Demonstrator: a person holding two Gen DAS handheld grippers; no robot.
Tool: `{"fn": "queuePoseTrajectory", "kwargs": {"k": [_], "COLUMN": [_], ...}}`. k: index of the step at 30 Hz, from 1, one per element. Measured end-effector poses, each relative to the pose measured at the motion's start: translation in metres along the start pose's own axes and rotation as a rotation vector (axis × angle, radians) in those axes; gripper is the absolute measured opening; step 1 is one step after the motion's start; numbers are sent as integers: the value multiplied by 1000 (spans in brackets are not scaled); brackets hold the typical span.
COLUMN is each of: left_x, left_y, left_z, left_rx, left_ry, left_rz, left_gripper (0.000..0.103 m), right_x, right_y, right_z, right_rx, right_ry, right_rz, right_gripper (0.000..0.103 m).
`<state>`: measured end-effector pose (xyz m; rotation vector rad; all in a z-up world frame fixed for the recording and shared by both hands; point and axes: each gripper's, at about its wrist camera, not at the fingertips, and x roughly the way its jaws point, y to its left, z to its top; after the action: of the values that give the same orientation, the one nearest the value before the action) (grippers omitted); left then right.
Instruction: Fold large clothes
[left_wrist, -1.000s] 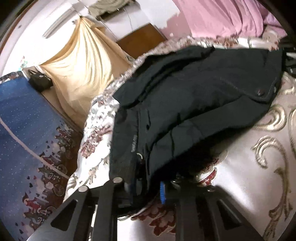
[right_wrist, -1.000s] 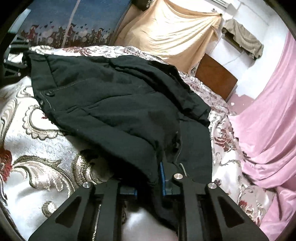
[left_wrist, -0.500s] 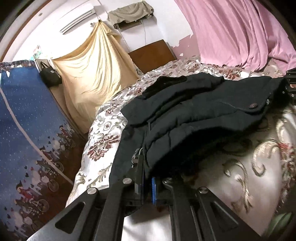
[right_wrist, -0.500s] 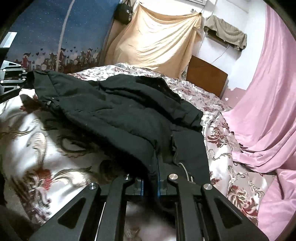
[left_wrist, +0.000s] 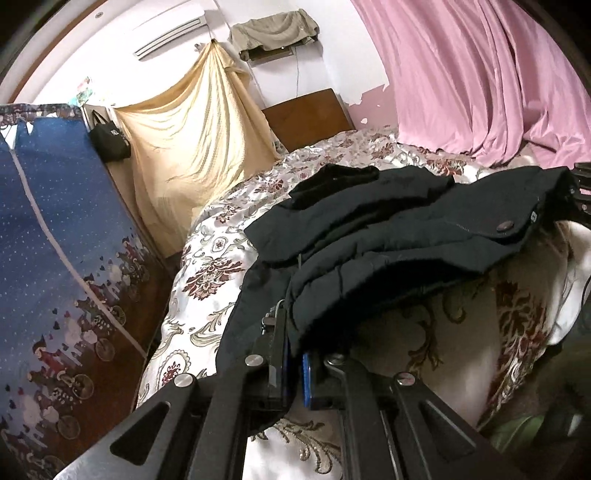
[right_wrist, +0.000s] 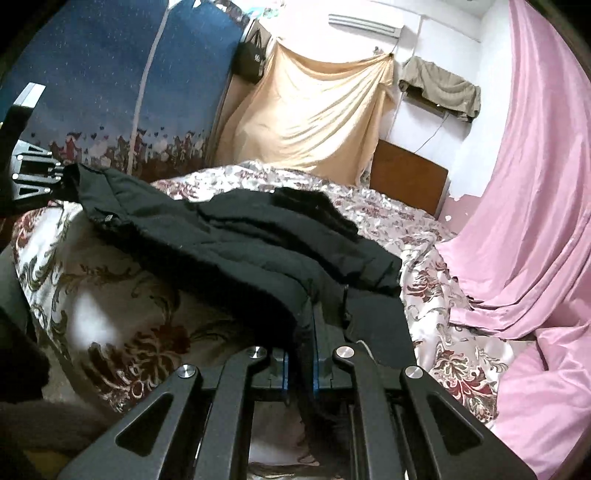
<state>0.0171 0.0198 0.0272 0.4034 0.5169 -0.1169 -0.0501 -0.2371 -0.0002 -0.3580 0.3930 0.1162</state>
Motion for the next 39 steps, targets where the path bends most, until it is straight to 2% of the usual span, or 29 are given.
{"fn": "queuePoseTrajectory", "kwargs": {"k": [9,15,19,29,39], "left_x": [19,50,81,154,240], "left_y": [20,41,50,67,77], "left_z": [53,104,138,207,265], "left_rx": [-126,-153,-149,-108,-82], "left_ry": [-44,-95,-88,-63,-59], "left_rz": [21,21,18,24,51], "left_gripper": [6,6,6,6,6], "right_x": [23,62,99,193,291], "right_y": [-23,-55,-80,-121,-152], "right_z": [38,84,114,168,216], "right_rx": [114,143,184,197,168], "right_ry": [-76,-119,-94,-56,-26], "right_rz": [9,-9,-18,-54,-93], "right_gripper": [6,6,6,6,6]}}
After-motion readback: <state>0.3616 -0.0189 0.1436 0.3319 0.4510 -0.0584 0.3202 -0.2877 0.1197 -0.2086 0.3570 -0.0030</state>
